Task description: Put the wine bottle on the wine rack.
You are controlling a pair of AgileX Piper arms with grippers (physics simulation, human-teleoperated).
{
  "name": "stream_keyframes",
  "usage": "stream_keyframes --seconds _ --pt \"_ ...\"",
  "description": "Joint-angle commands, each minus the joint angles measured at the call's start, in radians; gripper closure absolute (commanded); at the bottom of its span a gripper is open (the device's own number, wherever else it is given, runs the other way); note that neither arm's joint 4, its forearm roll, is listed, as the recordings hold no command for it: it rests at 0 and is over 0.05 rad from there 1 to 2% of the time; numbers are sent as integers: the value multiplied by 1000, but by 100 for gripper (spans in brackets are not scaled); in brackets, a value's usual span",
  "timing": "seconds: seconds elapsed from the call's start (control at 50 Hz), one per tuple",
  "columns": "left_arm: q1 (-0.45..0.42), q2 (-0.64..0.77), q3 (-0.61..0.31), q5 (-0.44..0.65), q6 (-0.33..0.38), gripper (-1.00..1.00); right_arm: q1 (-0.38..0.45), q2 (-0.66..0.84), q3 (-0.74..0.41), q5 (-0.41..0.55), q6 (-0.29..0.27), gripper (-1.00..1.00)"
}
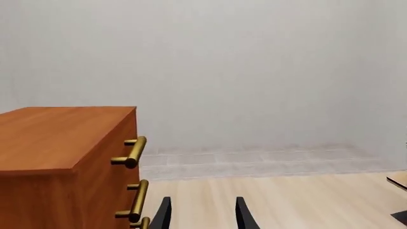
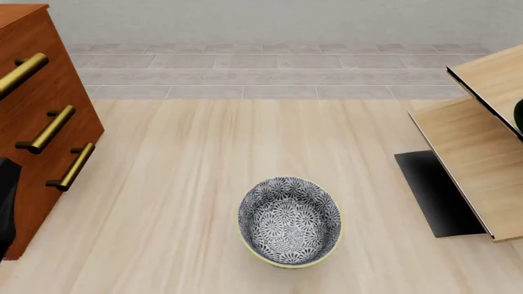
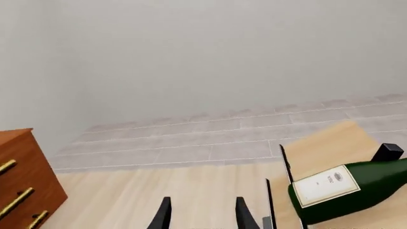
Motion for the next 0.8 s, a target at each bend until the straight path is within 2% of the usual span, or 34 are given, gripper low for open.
stream_keyframes --seconds 0.02,0.14,0.2,0.26,0.3,0.34,0.4,0.42,0.44,0.46,0.52,0.56,0.66,0.8 --pt "-8 0 -74 25 -1 -100 67 -154 38 64 -39 -100" --pt "-14 0 -126 46 0 -100 109 -235 11 134 -87 -100" --pt "-17 0 -149 57 1 -100 113 -251 -14 160 -83 -100" --pt "-21 0 -186 79 4 -100 124 -259 -61 178 -131 -100" --pt "-22 0 -214 97 3 -100 133 -258 -89 195 -115 -100" --pt "-25 0 -240 113 7 -100 137 -258 -126 215 -147 -100" --pt "-25 0 -267 130 5 -100 149 -258 -154 236 -148 -100" --pt "-22 0 -504 361 8 -100 161 -258 -193 256 -169 -100" --pt "-22 0 -509 366 8 -100 161 -258 -193 257 -169 -100" --pt "-23 0 -567 413 7 -100 169 -259 -215 270 -179 -100" --pt "-26 0 -622 451 11 -100 170 -259 -263 302 -171 -100" --pt "-26 0 -654 476 10 -100 172 -259 -296 314 -199 -100" --pt "-30 0 -693 499 20 -100 169 -259 -346 353 -194 -100" --pt "-40 0 -746 535 33 -100 162 -258 -423 403 -215 -100"
